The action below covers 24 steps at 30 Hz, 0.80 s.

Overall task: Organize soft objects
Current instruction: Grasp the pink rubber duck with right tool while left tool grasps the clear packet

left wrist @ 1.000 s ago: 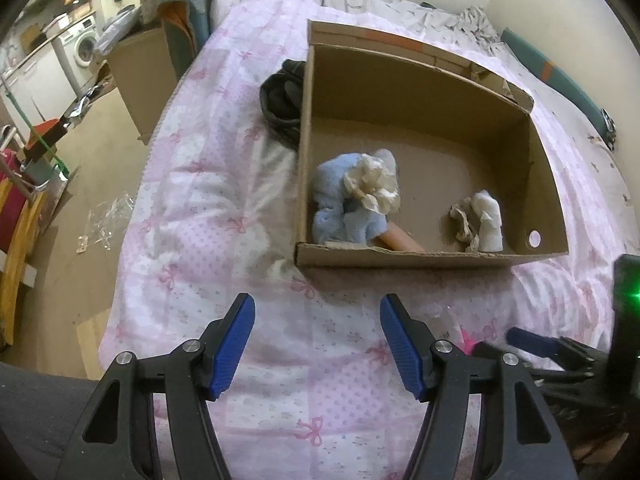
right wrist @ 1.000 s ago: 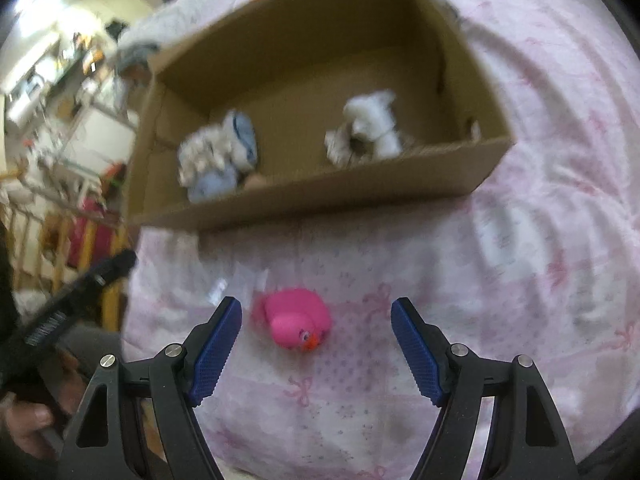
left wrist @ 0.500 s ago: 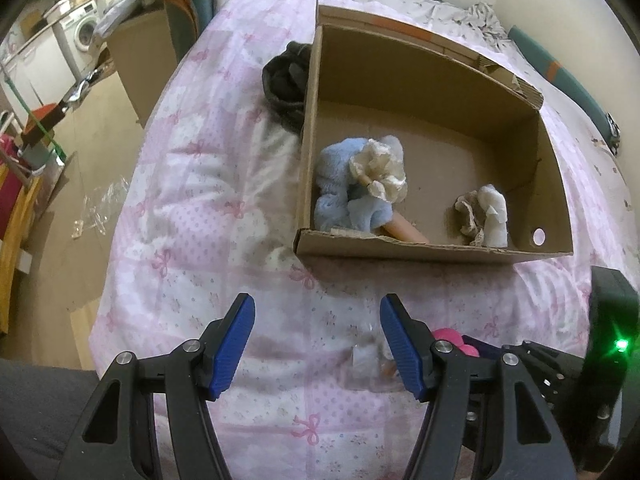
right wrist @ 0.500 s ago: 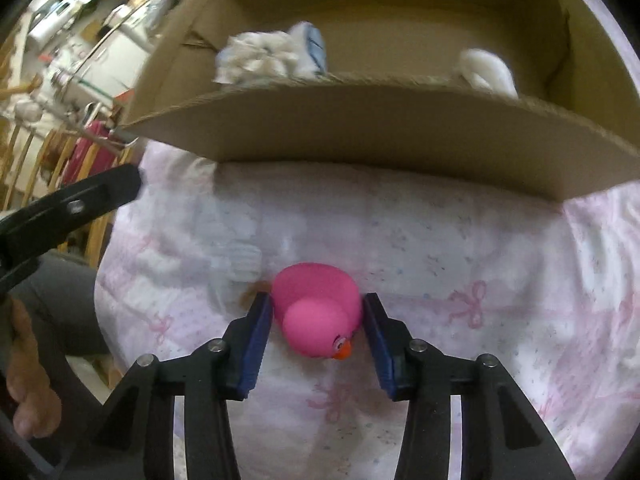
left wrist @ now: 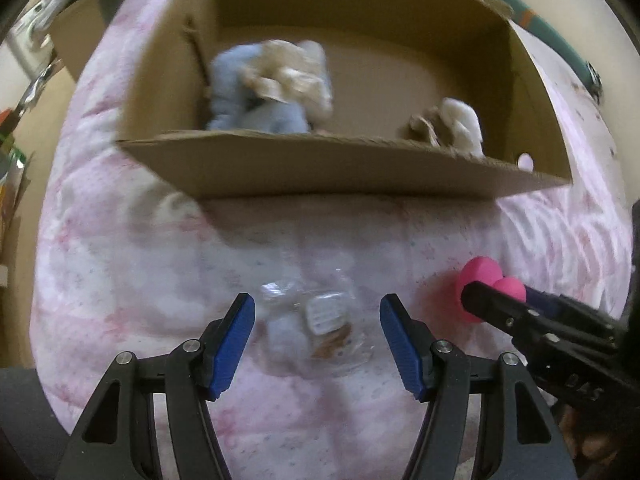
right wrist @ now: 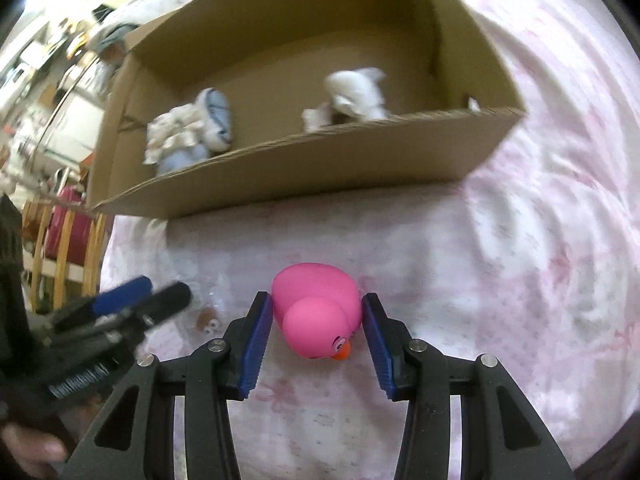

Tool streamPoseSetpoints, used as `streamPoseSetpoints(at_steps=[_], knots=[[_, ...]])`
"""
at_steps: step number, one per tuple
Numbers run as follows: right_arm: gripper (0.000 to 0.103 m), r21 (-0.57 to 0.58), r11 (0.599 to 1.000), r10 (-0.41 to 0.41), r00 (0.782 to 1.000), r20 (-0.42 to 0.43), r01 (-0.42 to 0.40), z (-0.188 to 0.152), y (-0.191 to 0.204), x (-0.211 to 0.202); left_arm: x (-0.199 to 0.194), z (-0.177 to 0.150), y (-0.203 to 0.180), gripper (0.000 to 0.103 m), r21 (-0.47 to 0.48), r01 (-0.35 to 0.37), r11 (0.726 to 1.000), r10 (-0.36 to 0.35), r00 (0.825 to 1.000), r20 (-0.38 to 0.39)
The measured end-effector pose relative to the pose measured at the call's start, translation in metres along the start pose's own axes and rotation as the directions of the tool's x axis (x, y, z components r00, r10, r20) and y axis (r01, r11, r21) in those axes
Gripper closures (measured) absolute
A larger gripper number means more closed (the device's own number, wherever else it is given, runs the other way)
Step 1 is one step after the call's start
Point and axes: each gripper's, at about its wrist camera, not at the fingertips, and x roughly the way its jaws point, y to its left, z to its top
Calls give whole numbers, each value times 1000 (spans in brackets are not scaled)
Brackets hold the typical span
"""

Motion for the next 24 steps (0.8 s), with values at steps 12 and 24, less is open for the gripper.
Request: streamPoseSetpoints(at_steps=[12,24], knots=[[54,8,1000,17,1000,5,-17,1,-5,-4,23,0,9,70,-50,30,998,-32,999,-38],[54,-3,1000,24,1000,-3,-24,1,-2,-2,5,-7,22,90,-50,20,999,-22,999,-39]])
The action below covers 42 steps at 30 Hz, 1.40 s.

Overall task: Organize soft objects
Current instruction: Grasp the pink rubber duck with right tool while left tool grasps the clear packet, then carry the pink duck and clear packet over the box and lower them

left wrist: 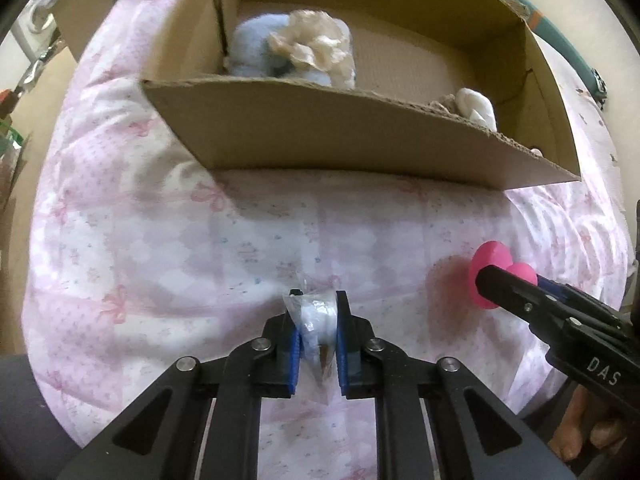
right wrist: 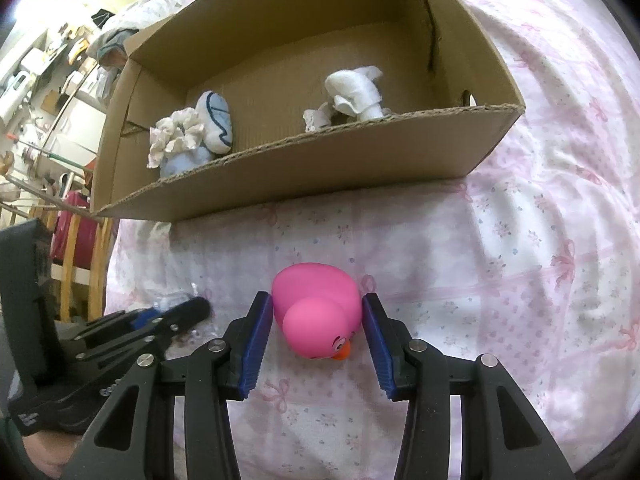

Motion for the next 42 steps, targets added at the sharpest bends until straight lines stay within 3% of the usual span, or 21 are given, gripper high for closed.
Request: streamPoseSetpoints(at_steps=[6,20,27,30,35,42], knots=[[55,-21,1000,-14,1000,6,15,-2,5,1,-9,-6,5,90,-12,-48,999,48,999,20],[55,-81,994,-64,997,35,67,-15,12,-8,-57,-18,59,90,-91,-147,985,156,983,94],[55,-109,993,-47,996,75,55,-20,16,-22,-61,-20,49,90,-101,-169,980,182,973,141],[55,-114,992,-37,995,88,47,-21,17,-28,-64,-21,42,90,-101,-189,977,204,963,177],[55,-124,992,-11,990,143,29,-18,21,-41,-86,-20,33,90,-92,-212,973,230,928,294],[55,-155,988,27,961,275,17,-16,32,-68,-111,-19,30,90,-123,-206,971,239,886,398]])
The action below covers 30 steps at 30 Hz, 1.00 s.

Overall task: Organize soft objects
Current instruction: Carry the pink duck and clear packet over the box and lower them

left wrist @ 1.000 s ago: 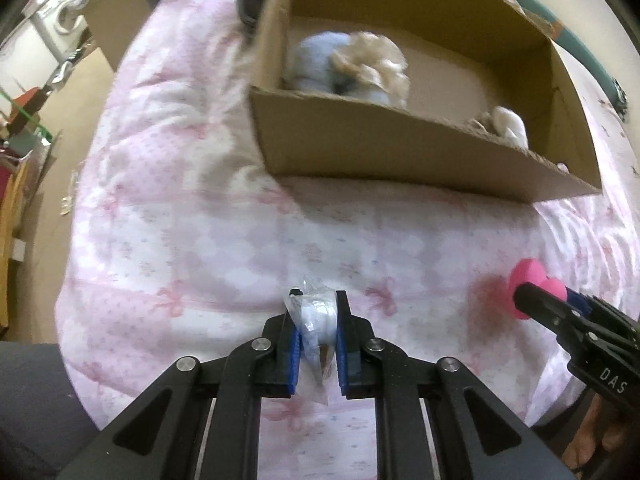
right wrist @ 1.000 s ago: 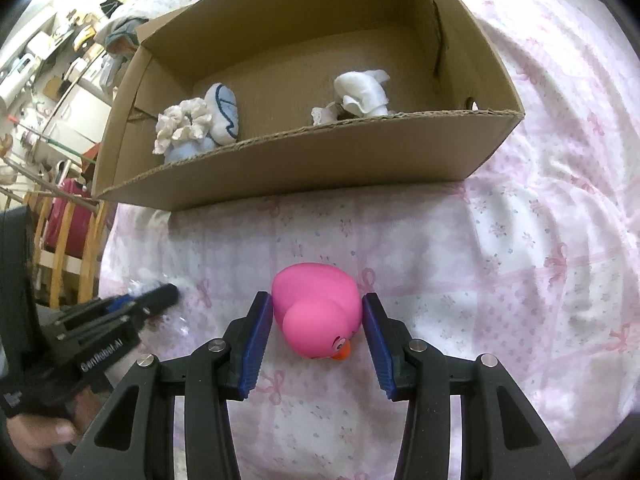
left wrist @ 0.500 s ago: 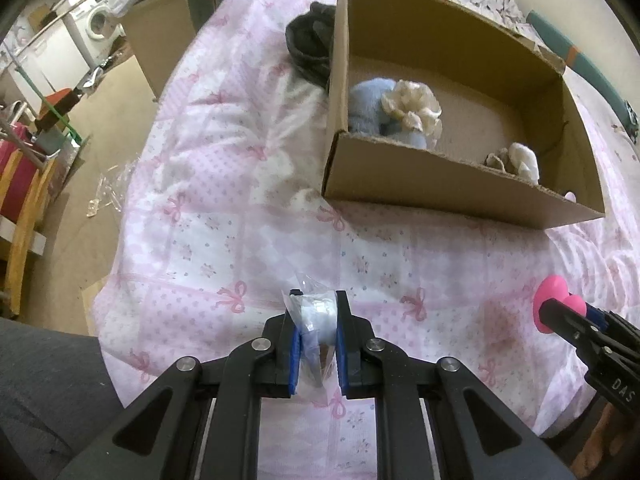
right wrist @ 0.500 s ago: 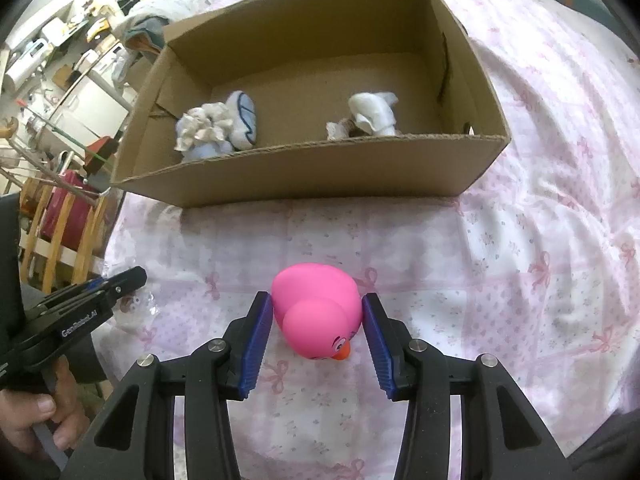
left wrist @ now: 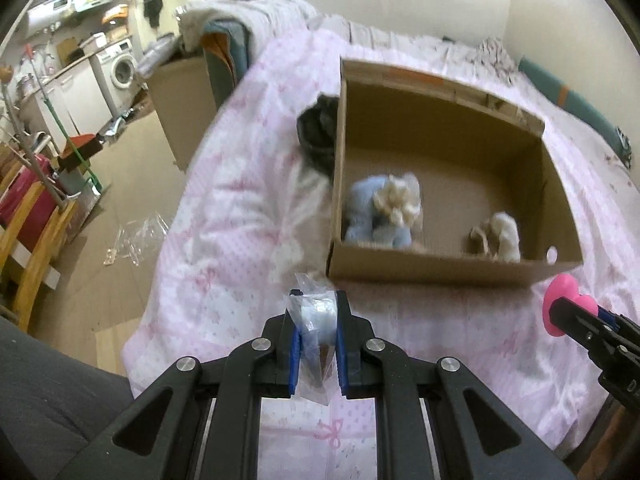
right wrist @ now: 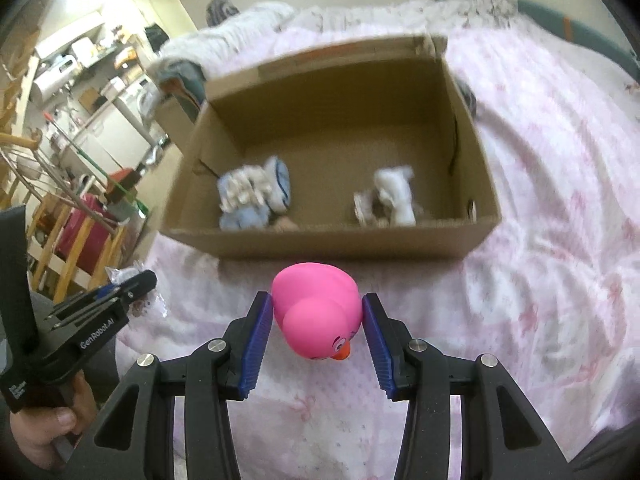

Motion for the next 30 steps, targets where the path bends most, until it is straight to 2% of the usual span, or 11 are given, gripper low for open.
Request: streamPoseSetpoints(at_steps=[5,10,19,24,30], knots=[[55,-10,1000,-8,996,90,9,8,3,-18,-19,18,7,90,-50,13,999,-10,997,73],[55,38,999,4,994,113,-8,19,-8,-27,-32,47,8,90,-67,48,997,-40,993,115],[55,8,999,29,989,145,-31,62,-11,-35,-29,96,-20,90,35,71,997,-75,983,168],[54,-34,998,56,991,118,-52,87,-17,-17,-2,116,-41,90,75,88,993,-97,985,140],[55,28,999,39,997,70,-41,96,-43,19,31,113,-61,90,107,114,988,-125,987,101]])
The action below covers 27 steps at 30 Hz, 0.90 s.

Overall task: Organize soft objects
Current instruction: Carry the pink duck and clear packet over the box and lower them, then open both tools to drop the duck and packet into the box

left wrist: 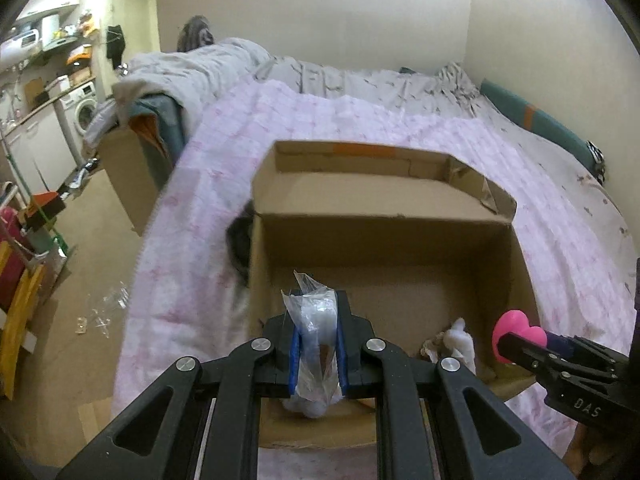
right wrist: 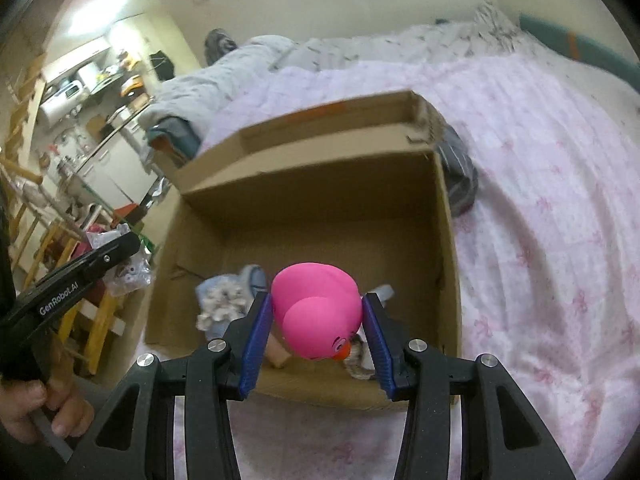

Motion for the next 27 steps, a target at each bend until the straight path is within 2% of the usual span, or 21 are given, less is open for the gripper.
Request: streamPoseSetpoints(at_steps=[4,7,10,16,22,24,25,27], knots=[[54,50,998,35,999,-9,-34,-5,-8,7,16,-11,-5,90,36,-1,999,2,1000,-22],[54,38,999,36,999,-12,-35,-7,-6,9,25,-12,-3,90,11,17,1000,-16,999,-43],[54,48,998,40,998,-41,-38,-10,-5,17,30,-13,2,90,-16,4,1000,-5,999,-38],[54,10,1000,-6,996,-85,7,-15,1,29,37,-18,0,90,-9,-4,1000,3,998,-59],[54,4,1000,0,996,-92,0,-16,3,31,39,-21,-1,87,-6,1,1000,-1,997,-77],[54,2,1000,1,996,-94,-1,-16,3,32,42,-22,-2,72,-5,3,1000,-3,994,-105],[54,2,1000,1,995,-96,-1,-15,3,33,44,-23,-3,68,-2,2,1000,-3,993,-117],[54,3,1000,0,995,-101,0,-15,3,34,45,-26,-6,52,9,1,1000,1,992,-125]])
